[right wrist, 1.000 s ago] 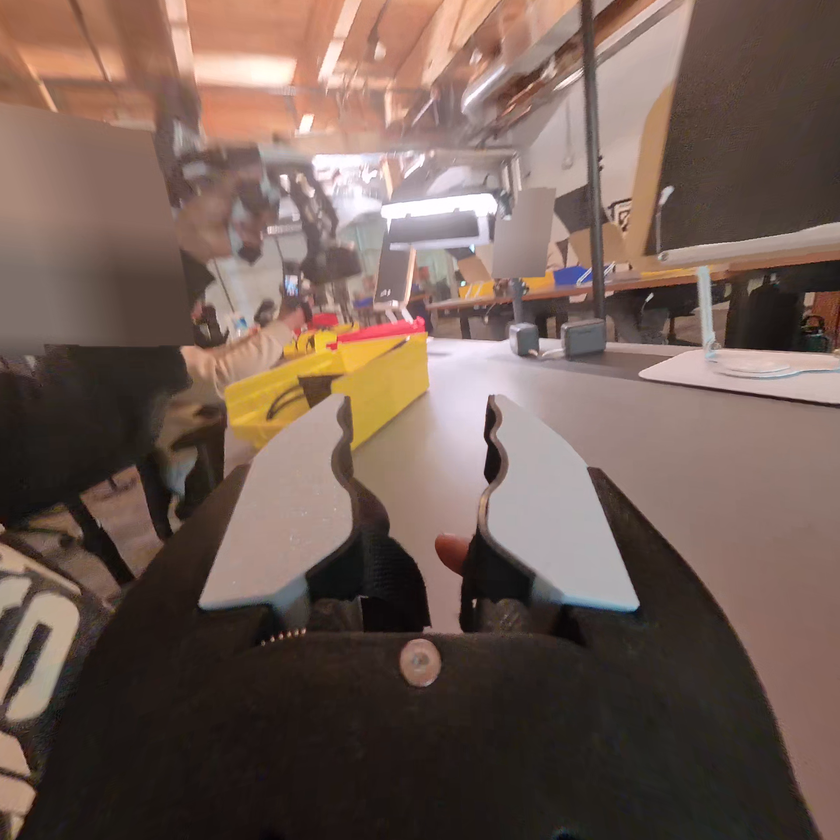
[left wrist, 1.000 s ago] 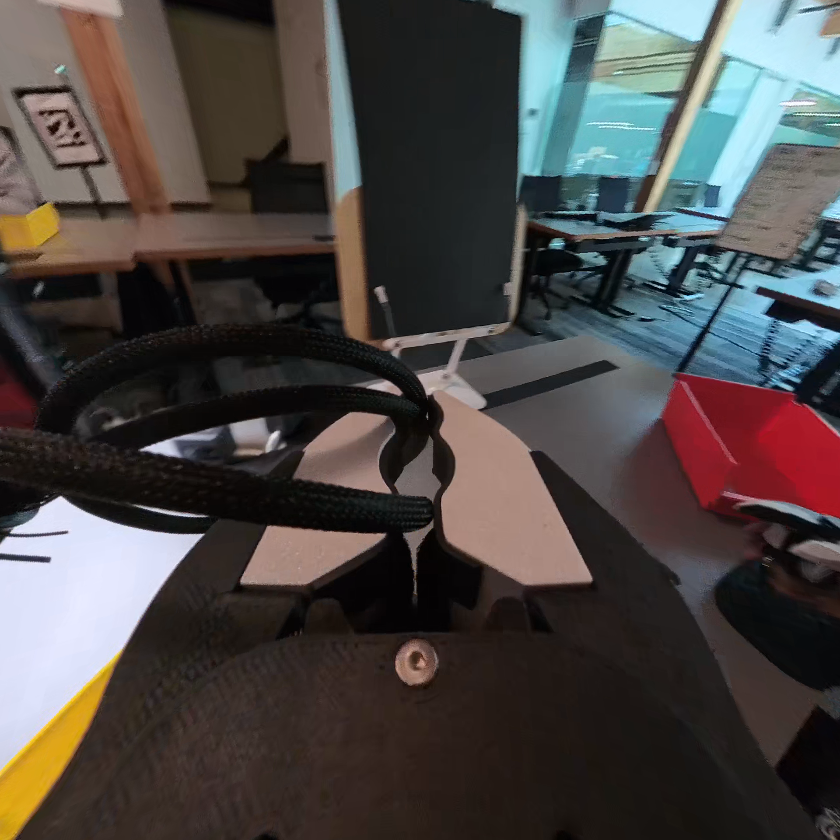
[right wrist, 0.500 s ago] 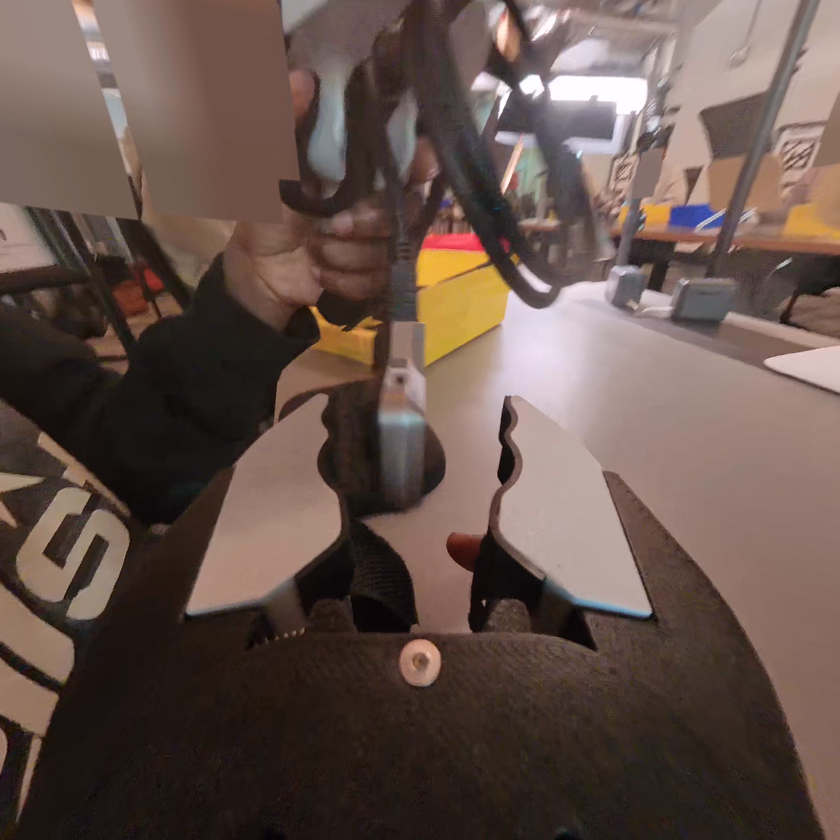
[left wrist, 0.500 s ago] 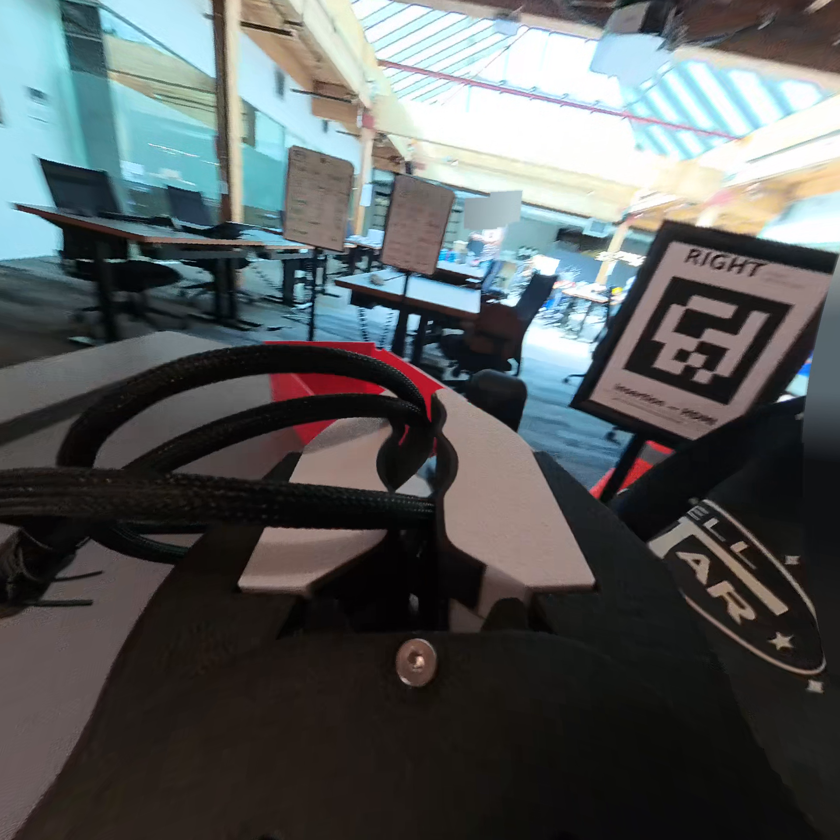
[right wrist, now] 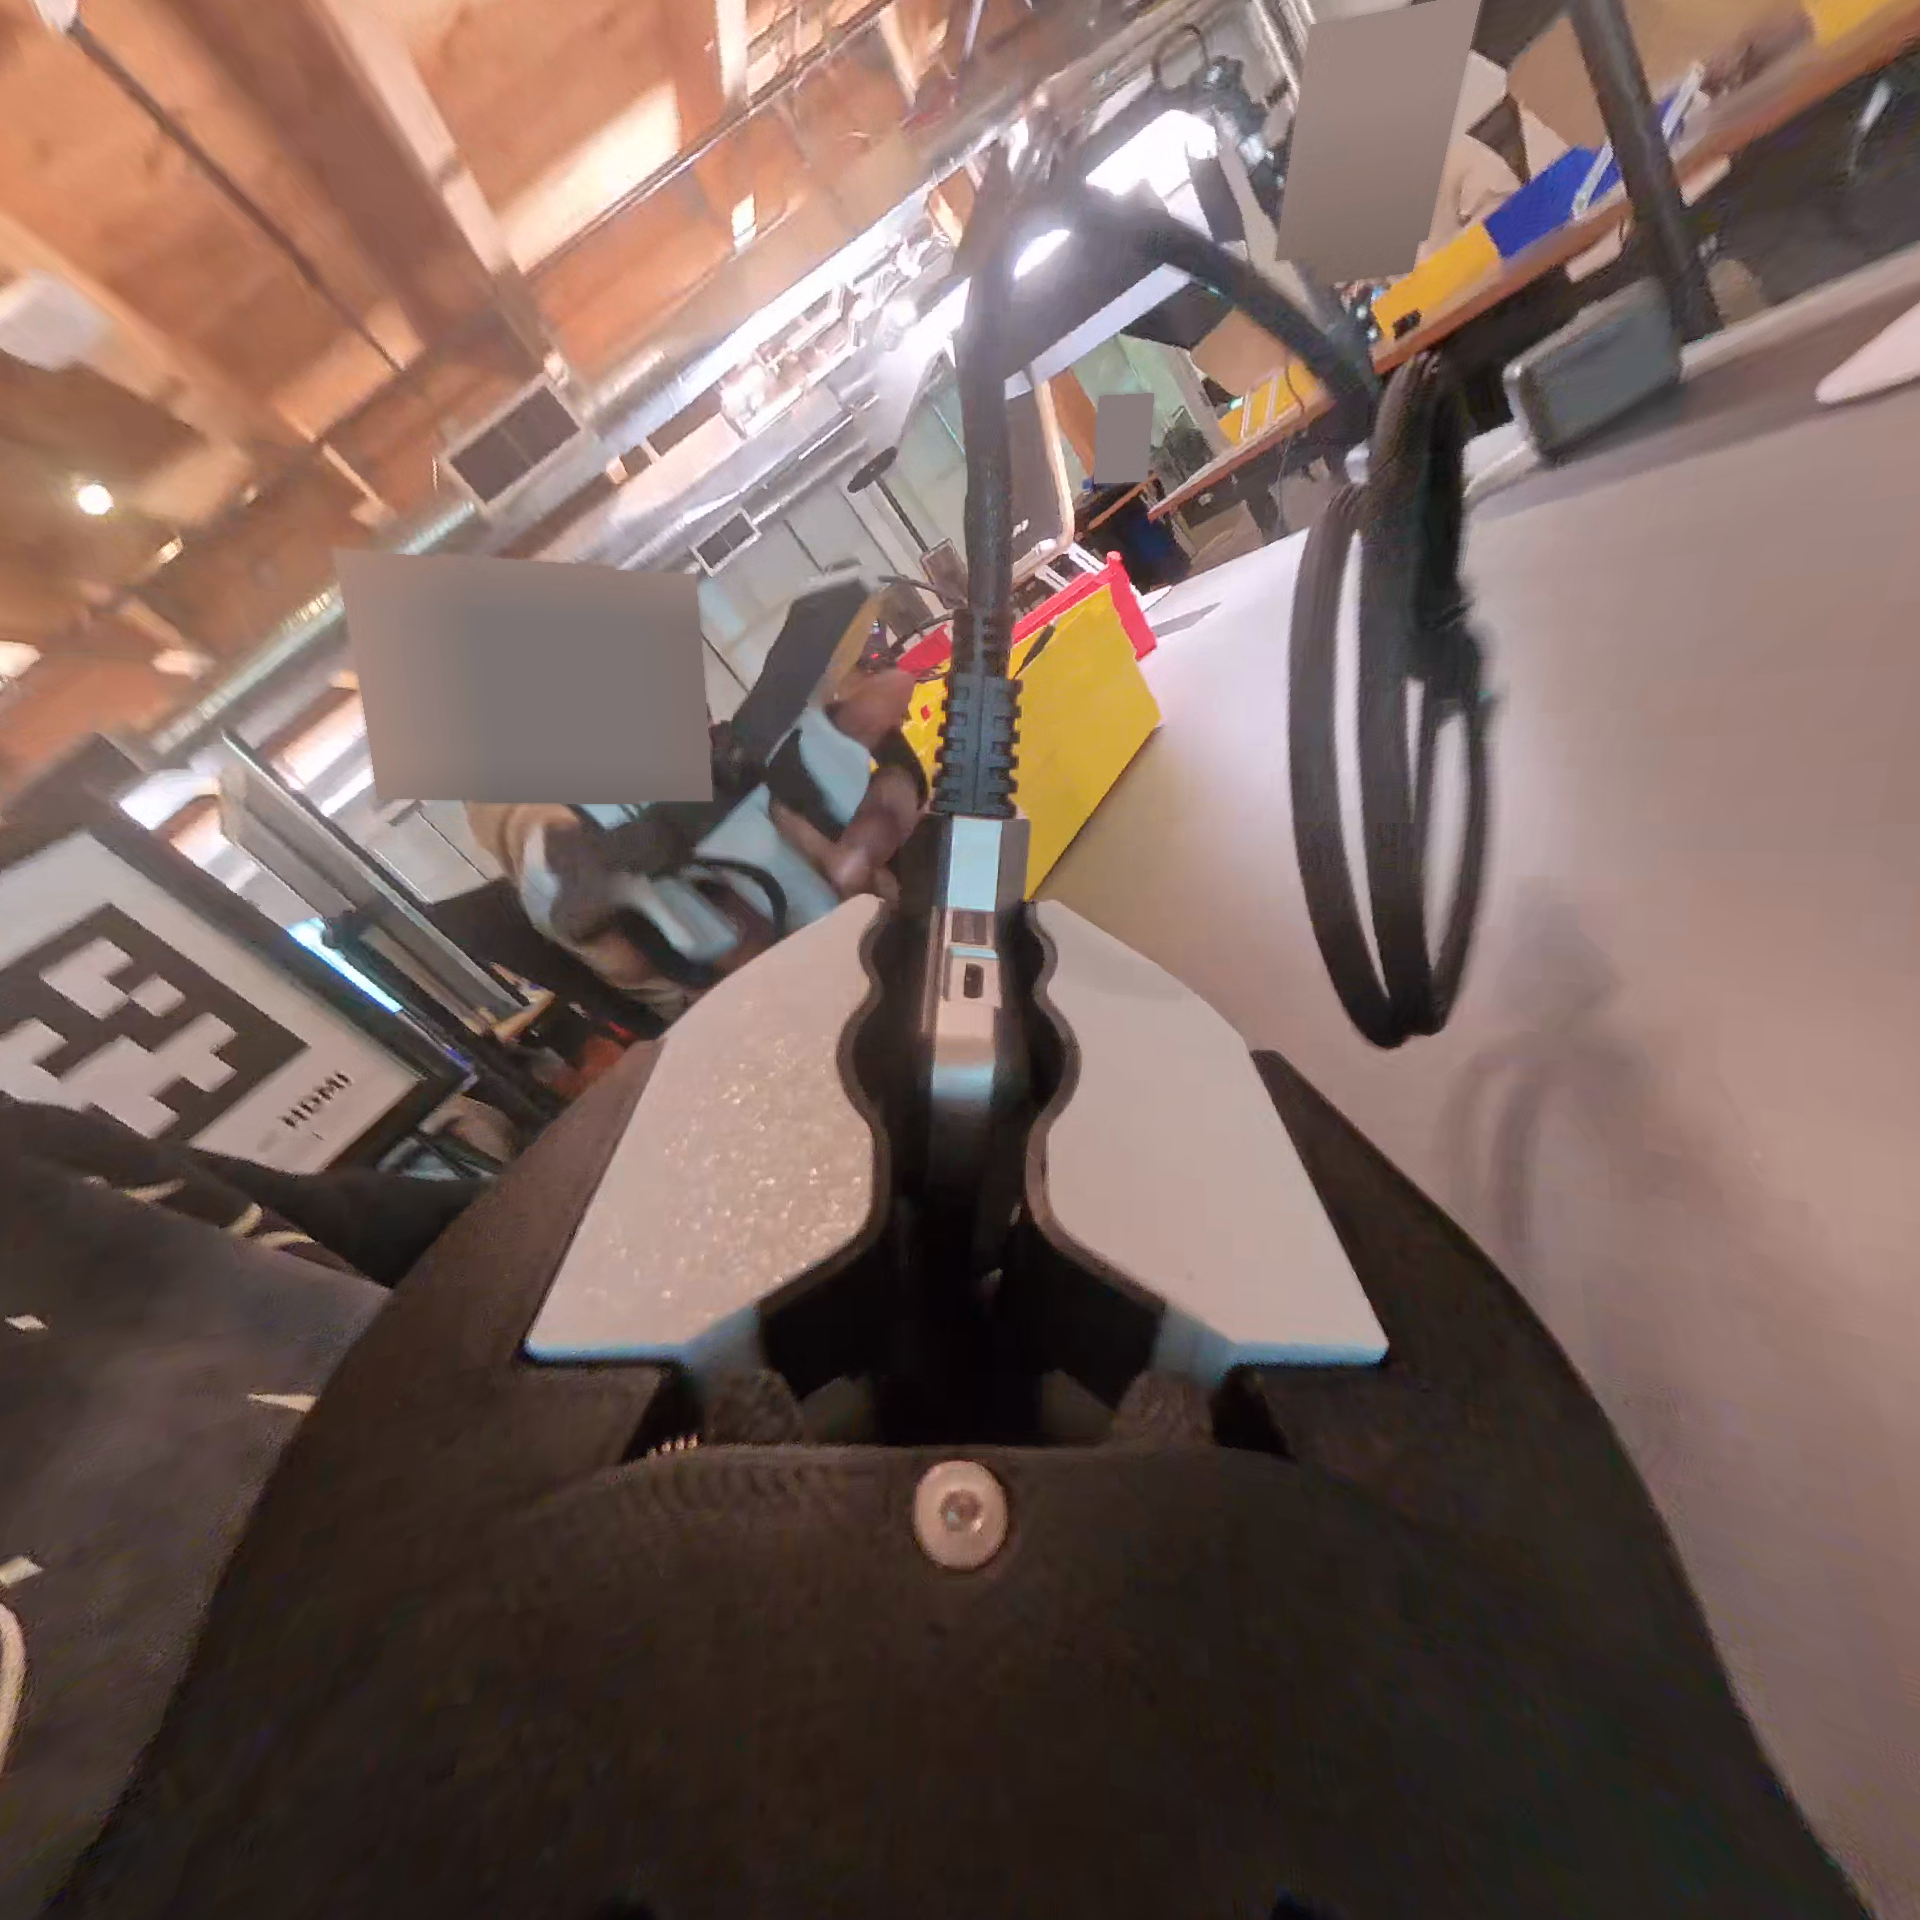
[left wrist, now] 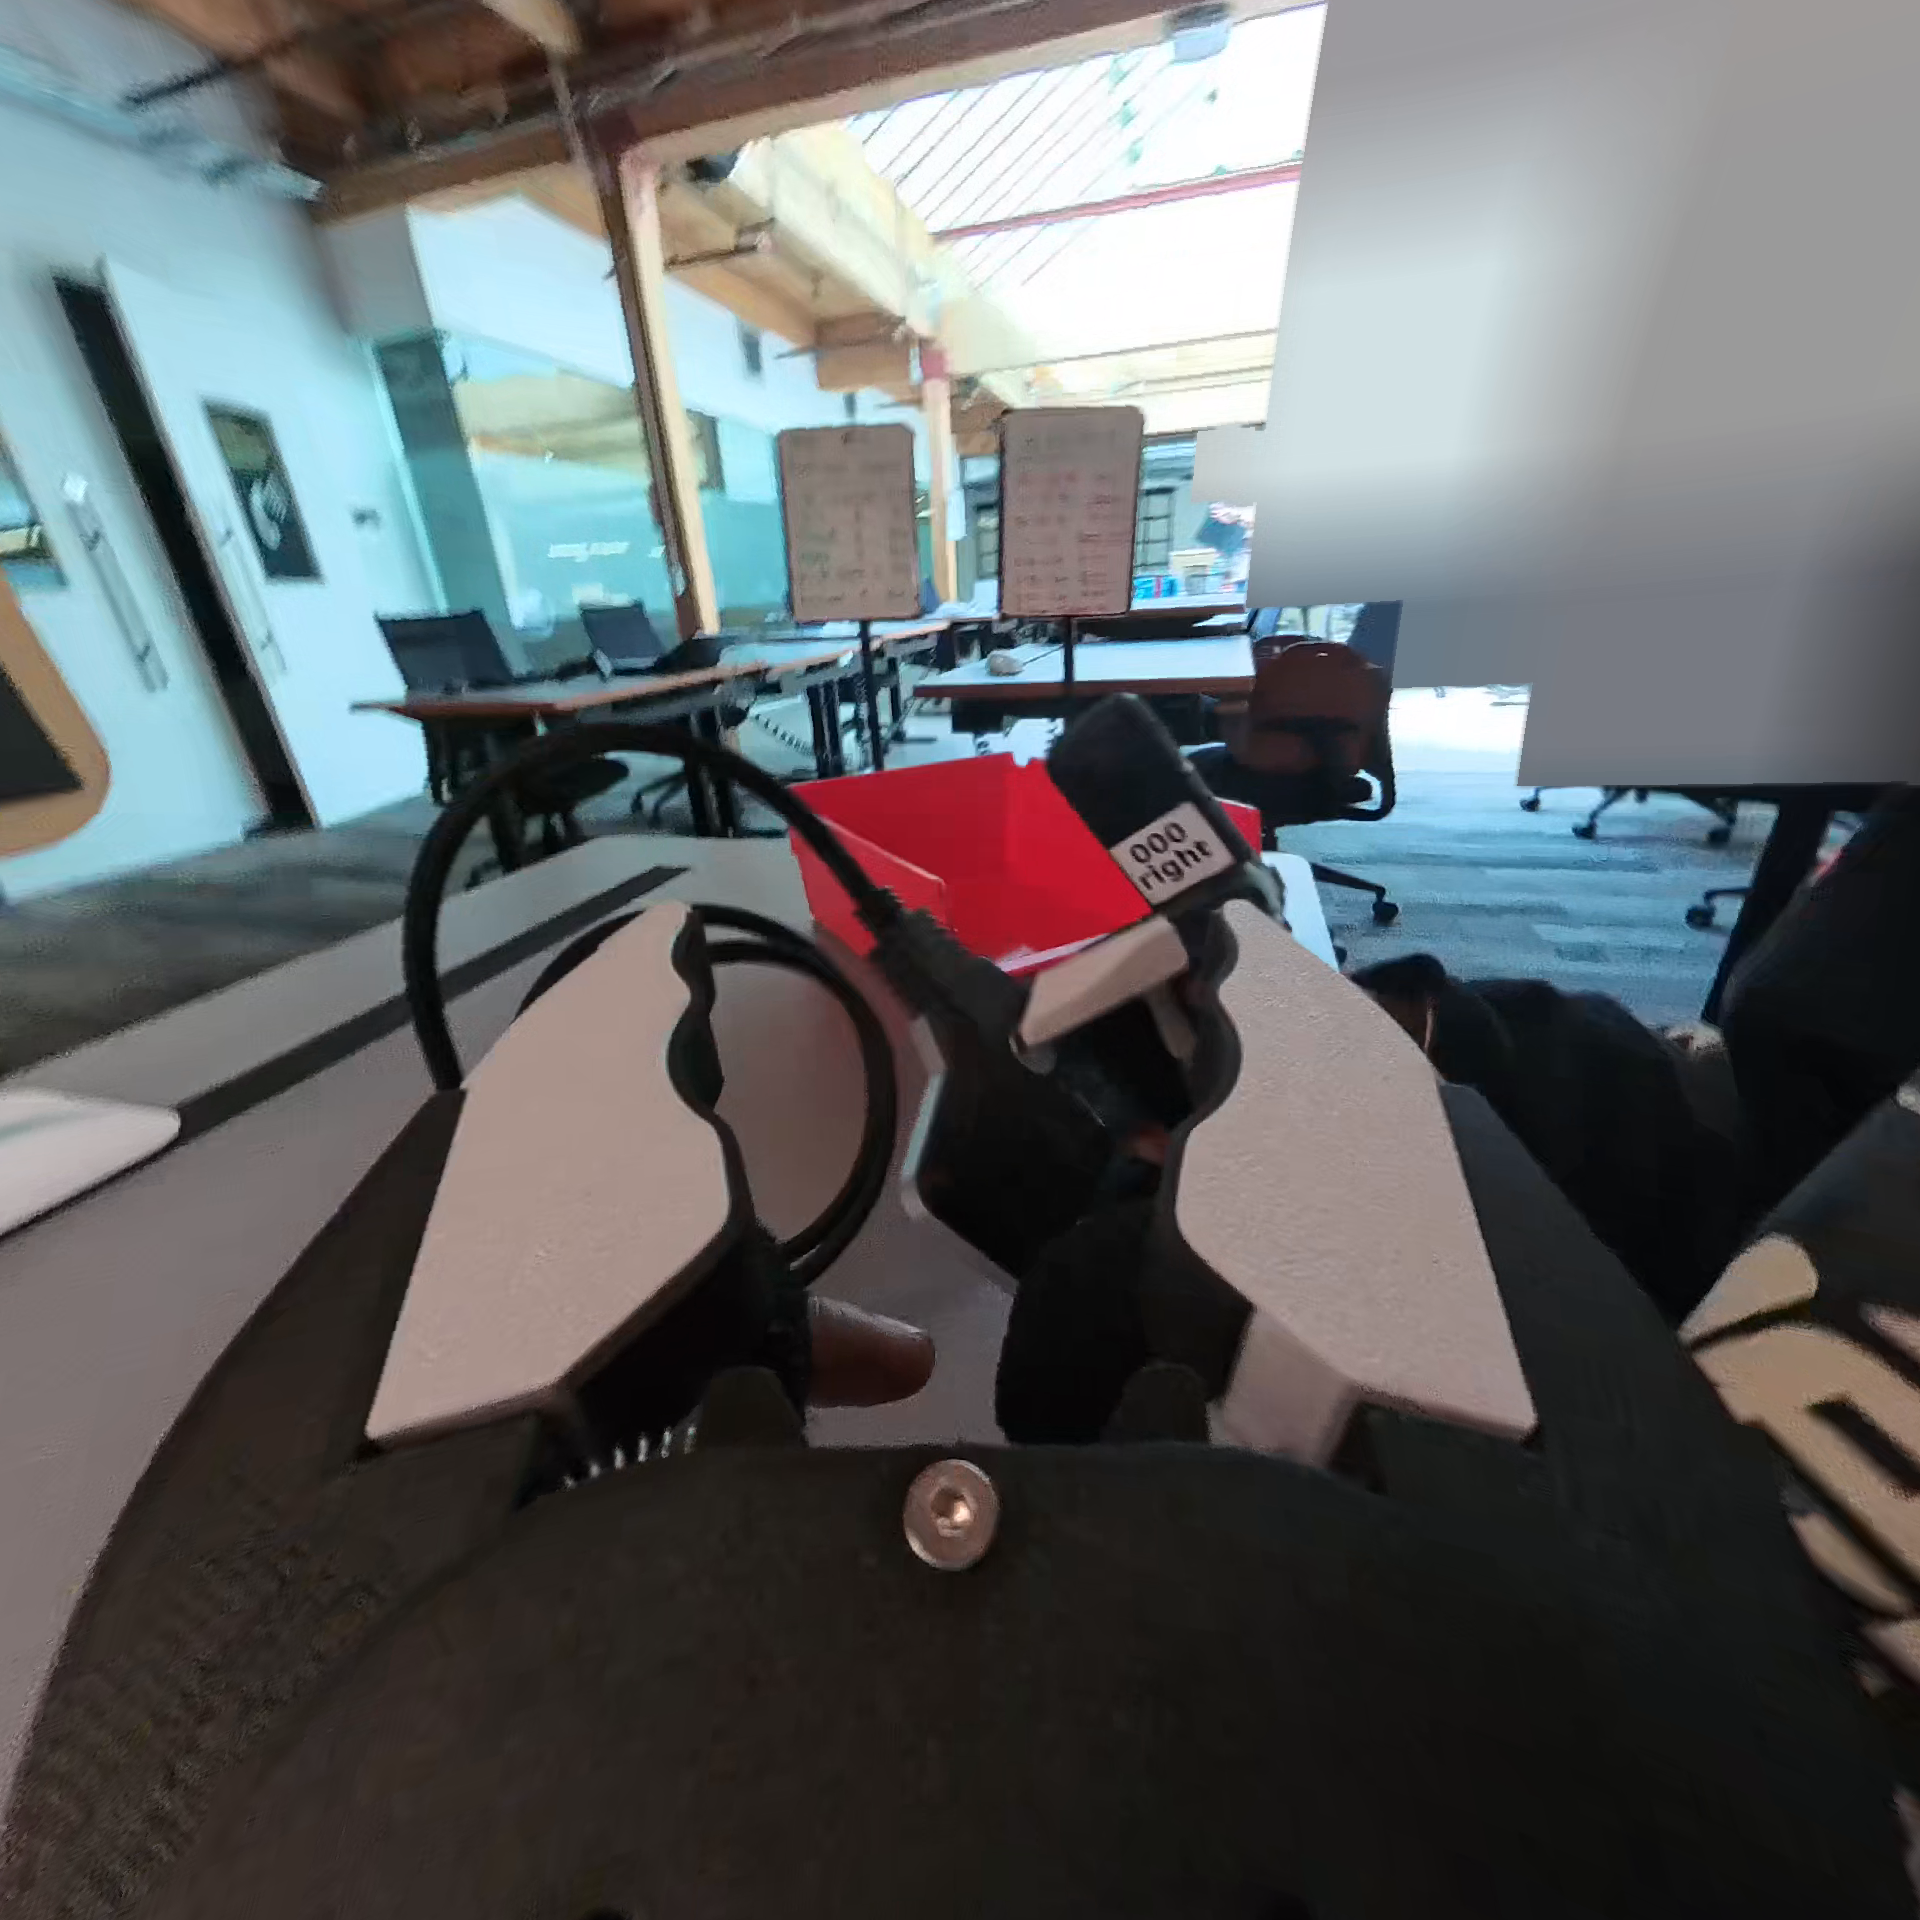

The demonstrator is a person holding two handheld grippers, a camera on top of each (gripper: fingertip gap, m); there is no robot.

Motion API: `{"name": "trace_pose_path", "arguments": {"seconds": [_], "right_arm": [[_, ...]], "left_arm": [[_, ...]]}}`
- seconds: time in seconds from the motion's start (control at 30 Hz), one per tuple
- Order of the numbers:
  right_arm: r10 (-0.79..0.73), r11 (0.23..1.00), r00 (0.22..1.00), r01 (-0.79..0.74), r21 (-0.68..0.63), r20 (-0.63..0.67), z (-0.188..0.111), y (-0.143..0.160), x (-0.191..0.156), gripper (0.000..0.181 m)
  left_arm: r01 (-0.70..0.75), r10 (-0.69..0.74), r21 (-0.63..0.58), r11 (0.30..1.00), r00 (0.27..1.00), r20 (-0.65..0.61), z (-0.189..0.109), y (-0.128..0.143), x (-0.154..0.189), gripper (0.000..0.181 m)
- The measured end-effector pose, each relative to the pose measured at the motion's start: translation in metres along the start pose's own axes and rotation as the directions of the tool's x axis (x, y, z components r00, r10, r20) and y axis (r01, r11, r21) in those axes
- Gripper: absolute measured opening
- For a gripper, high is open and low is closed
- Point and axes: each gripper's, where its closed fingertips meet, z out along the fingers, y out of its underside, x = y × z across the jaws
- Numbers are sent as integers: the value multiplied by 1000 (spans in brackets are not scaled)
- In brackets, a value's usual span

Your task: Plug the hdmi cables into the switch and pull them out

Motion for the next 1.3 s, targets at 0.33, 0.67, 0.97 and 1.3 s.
{"name": "trace_pose_path", "arguments": {"seconds": [0.33,0.67,0.97,1.3], "right_arm": [[257,966,963,-255,-32,87,-2,5,2,24],[97,993,991,-90,-73,94,2,13,-11,33],[-752,647,635,762,-15,-176,-12,-5,-36,64],[-811,579,585,794,-184,-28,1,33,-32,57]], "left_arm": [[-482,512,-347,805,859,-4,15,78,8,87],[-477,492,-376,794,868,-60,13,86,16,56],[-154,140,-253,955,987,-74,-3,66,16,55],[-176,106,-355,918,972,-208,-5,87,36,55]]}}
